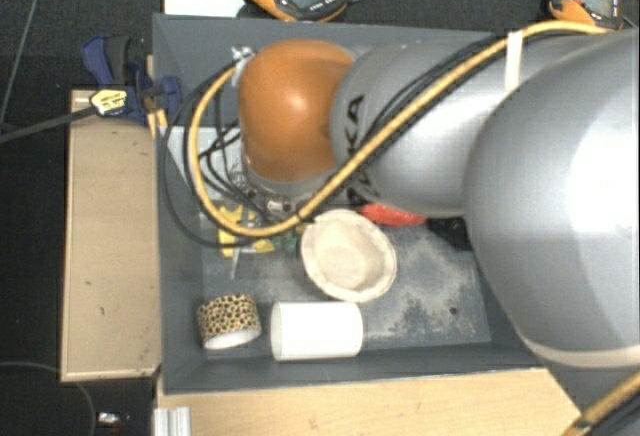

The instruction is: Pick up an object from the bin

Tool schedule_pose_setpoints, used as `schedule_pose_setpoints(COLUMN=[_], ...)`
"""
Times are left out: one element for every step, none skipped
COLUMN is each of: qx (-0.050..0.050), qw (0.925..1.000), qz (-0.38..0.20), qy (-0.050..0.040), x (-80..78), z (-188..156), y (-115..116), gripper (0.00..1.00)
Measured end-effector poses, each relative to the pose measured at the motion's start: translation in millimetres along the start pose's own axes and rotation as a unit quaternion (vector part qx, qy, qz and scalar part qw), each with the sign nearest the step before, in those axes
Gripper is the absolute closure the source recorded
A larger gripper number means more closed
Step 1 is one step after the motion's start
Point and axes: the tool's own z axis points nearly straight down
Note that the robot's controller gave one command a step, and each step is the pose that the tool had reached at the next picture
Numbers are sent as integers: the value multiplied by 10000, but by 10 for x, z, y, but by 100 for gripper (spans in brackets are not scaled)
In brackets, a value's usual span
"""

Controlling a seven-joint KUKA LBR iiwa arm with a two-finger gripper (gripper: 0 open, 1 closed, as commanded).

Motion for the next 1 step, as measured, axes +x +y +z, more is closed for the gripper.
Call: schedule_pose_setpoints(qx=[0], qw=[10000], qz=[3], qy=[0], x=[0], z=[0], y=[0], gripper=[0])
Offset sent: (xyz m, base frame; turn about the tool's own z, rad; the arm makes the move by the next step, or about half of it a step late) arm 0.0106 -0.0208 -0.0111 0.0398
